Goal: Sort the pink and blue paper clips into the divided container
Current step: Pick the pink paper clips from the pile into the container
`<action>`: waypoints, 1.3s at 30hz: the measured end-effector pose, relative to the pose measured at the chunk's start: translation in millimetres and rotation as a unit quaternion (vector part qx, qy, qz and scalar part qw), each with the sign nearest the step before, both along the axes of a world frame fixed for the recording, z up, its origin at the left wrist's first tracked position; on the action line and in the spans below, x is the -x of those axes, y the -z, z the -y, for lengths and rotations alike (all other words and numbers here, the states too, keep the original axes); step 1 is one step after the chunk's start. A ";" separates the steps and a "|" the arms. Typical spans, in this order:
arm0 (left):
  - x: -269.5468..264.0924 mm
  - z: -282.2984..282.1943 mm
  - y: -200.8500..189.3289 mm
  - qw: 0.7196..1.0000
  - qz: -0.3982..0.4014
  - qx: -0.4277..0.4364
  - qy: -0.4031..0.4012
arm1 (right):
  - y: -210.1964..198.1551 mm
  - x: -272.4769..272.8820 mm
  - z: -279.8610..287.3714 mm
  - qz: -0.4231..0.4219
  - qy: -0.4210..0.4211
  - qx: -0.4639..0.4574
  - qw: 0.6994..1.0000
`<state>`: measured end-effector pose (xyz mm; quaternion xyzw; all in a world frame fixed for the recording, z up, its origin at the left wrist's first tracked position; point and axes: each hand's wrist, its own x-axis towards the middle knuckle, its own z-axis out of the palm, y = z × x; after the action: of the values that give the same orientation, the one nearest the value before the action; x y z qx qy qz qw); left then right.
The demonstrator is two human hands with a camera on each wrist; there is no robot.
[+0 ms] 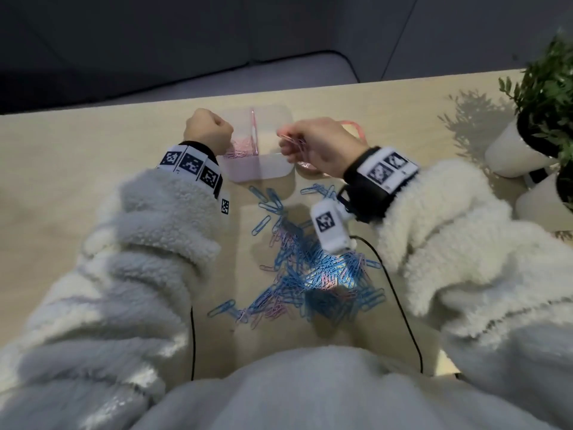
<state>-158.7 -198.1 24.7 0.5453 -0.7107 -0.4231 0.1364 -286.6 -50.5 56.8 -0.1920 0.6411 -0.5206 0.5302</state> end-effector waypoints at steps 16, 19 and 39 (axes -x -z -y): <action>-73.1 -72.6 1.9 0.991 -0.125 0.047 -0.014 | -17.0 -24.2 24.0 -0.084 0.008 0.068 0.994; -76.4 -90.4 10.6 0.995 -0.063 0.060 0.056 | -11.5 0.0 -33.6 -0.102 0.046 0.045 0.993; -43.7 -165.6 54.5 0.953 0.136 0.045 0.269 | 79.6 2.5 -97.7 -0.483 -0.271 -0.090 0.828</action>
<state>-115.0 -32.6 -29.7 0.3798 -0.8611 -0.3334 -0.0553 -289.2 47.3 -22.8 -0.5364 0.7814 -0.1368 0.2881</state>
